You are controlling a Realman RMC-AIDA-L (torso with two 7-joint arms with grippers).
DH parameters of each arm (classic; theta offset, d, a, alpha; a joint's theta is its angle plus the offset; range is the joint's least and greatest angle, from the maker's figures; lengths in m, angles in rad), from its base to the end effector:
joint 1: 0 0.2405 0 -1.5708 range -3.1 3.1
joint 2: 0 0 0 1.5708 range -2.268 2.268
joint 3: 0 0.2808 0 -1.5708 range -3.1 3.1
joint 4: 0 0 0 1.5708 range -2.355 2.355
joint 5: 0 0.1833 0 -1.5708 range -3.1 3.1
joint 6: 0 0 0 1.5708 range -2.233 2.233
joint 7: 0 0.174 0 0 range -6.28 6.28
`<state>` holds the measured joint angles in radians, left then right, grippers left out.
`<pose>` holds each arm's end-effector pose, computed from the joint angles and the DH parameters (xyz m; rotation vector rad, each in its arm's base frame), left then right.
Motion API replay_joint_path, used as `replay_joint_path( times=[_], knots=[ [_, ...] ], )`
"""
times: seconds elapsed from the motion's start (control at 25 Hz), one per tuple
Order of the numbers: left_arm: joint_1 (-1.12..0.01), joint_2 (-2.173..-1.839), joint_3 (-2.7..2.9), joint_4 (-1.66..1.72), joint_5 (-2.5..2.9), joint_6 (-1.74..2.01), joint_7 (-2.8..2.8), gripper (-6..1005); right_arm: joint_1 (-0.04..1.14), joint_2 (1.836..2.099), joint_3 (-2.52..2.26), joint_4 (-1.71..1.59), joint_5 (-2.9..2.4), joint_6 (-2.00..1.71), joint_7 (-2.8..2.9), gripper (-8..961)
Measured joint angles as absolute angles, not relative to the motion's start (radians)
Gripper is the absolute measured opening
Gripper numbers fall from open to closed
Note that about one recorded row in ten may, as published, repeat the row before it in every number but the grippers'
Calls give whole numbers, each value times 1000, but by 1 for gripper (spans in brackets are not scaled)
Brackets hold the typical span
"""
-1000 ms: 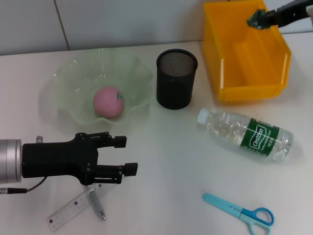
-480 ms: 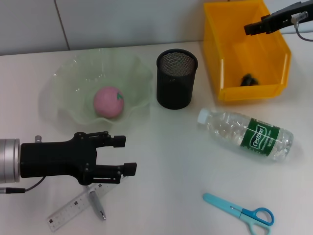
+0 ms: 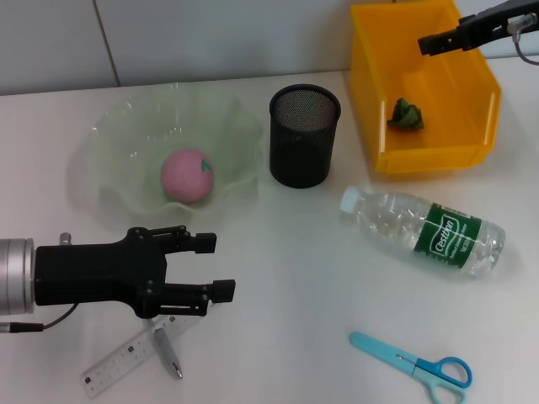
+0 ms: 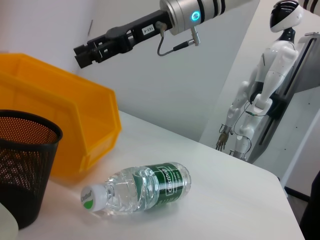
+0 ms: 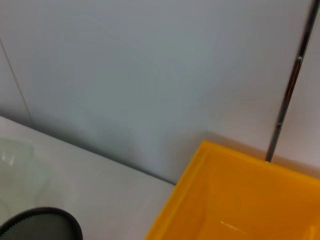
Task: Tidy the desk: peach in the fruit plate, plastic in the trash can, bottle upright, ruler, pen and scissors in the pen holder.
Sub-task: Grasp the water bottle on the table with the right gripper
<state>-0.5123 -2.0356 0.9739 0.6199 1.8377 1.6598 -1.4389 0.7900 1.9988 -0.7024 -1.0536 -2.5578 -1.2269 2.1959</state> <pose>-0.2346 0.2970 -0.0518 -2.9707 -0.6333 -0.7683 0.2328 0.4639 0.0710 -2.2162 0.8736 0.0959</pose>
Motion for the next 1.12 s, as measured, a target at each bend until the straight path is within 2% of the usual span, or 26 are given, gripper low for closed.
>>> replay_joint_path(
  times=[0.16, 0.4, 0.64, 0.92, 1.12],
  knots=[
    [-512, -2036, 970, 621, 1838, 1661, -1439, 838, 771, 1987, -697, -1110, -2473, -1339, 2197, 804],
    [-513, -2037, 965, 621, 1838, 1667, -1439, 838, 740, 1930, -698, -1236, -2307, -1668, 2206, 803],
    [-513, -2040, 949, 621, 1837, 1673, -1439, 837, 759, 1898, -715, -1283, -2362, -1900, 2222, 802],
    [-512, -2042, 940, 621, 1837, 1677, -1438, 837, 780, 1895, -806, -1284, -2474, -1969, 2217, 801],
    [-513, -2038, 943, 621, 1842, 1694, -1433, 837, 791, 1906, -920, -1273, -2551, -1962, 2207, 800]
  ],
)
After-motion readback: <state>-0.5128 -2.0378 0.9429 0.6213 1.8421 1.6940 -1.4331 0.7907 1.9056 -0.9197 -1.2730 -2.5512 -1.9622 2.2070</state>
